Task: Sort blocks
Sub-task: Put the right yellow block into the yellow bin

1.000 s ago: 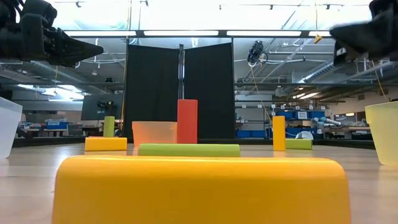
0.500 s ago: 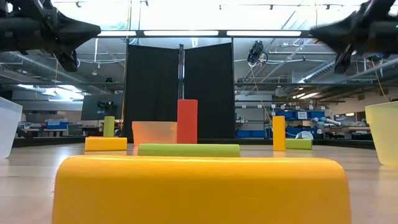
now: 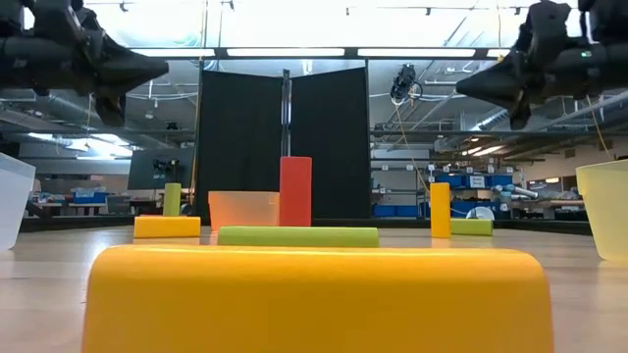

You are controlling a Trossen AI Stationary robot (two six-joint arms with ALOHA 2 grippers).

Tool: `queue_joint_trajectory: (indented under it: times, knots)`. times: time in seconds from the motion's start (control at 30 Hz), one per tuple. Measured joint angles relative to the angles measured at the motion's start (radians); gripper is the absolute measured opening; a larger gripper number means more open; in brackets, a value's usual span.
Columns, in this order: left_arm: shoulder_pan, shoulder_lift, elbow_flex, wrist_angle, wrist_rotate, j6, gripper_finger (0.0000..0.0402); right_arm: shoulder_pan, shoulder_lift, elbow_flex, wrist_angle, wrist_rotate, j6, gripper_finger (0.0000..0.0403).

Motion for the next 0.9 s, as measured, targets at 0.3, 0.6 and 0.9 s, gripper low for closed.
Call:
queue_joint_trajectory:
  times: [0.3, 0.6, 0.9]
  knots:
    - [0.000, 0.148, 0.000, 0.108, 0.000, -0.001, 0.0017, -0.001, 0.246, 0.112, -0.161, 0.055, 0.011, 0.0048]
    - [0.000, 0.215, 0.000, 0.177, -0.001, -0.002, 0.0017, 0.027, 0.443, 0.182, -0.161, 0.120, -0.085, 0.0178]
    - [0.000, 0.220, -0.001, 0.176, -0.001, 0.000, 0.0017, 0.029, 0.558, 0.183, -0.164, 0.160, -0.094, 0.0289]
